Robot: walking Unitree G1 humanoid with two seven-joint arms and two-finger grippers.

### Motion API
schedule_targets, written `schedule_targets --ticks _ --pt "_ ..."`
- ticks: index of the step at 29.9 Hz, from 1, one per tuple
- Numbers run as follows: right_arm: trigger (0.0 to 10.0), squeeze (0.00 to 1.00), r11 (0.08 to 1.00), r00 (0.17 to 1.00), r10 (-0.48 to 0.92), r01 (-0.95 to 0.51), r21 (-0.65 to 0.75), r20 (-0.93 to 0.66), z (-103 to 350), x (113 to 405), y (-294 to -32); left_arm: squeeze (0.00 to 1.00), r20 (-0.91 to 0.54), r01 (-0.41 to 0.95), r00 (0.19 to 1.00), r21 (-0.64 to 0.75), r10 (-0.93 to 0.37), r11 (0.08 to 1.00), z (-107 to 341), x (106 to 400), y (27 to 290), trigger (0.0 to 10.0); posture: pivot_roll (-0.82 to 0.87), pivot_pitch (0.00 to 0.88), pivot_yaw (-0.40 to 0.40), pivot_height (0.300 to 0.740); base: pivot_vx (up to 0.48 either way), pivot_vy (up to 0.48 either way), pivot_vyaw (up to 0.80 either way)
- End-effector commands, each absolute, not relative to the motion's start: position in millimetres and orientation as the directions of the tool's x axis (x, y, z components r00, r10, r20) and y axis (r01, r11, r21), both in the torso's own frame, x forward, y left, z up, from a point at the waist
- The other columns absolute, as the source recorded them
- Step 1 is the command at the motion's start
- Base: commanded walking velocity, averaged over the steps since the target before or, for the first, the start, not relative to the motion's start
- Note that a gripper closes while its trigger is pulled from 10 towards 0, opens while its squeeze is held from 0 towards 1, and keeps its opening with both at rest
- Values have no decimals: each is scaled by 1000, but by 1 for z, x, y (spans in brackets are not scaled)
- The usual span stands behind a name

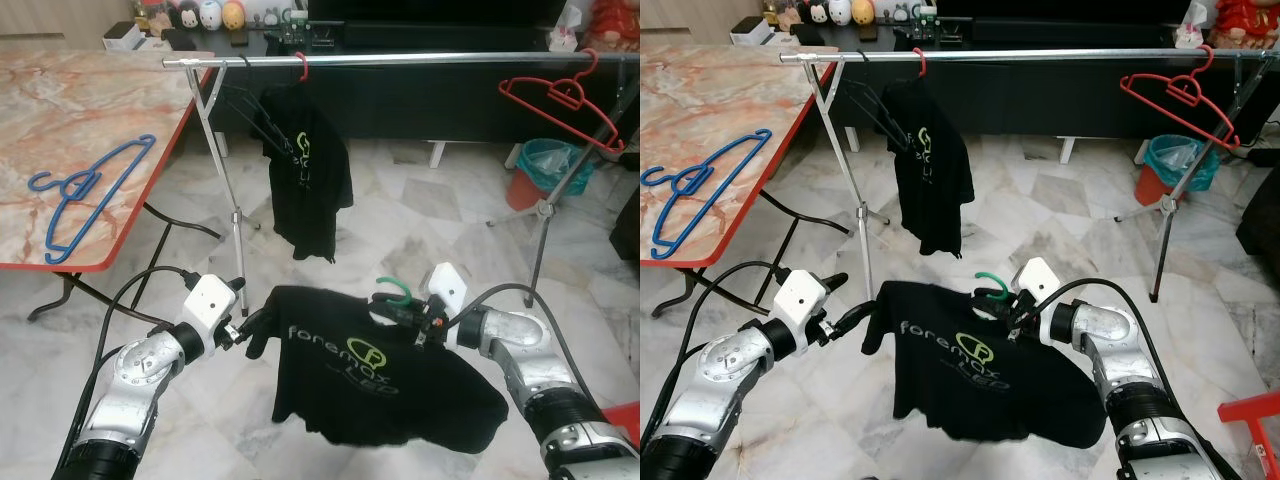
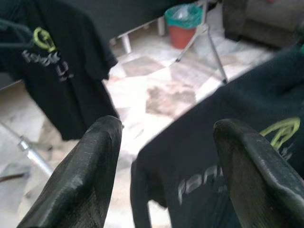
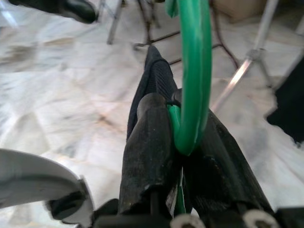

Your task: Hang hanger

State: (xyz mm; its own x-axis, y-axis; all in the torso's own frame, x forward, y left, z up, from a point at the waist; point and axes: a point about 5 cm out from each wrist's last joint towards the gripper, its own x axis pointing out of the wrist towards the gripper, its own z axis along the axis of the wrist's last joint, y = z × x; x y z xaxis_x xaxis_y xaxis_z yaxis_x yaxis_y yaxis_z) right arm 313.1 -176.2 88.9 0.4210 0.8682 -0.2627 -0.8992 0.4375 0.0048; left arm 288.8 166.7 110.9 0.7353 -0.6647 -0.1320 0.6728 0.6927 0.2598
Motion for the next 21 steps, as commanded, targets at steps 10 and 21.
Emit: schedule_targets --ticks 10,21 --pt "10000 0 280 282 936 -959 -39 -213 116 319 -160 0 -138 857 510 167 -849 487 139 278 136 10000 24 49 -28 740 0 0 0" --pt "10000 0 213 217 958 -976 -40 -190 125 318 -150 0 -203 938 341 139 -918 318 144 271 120 10000 24 78 -21 740 0 0 0"
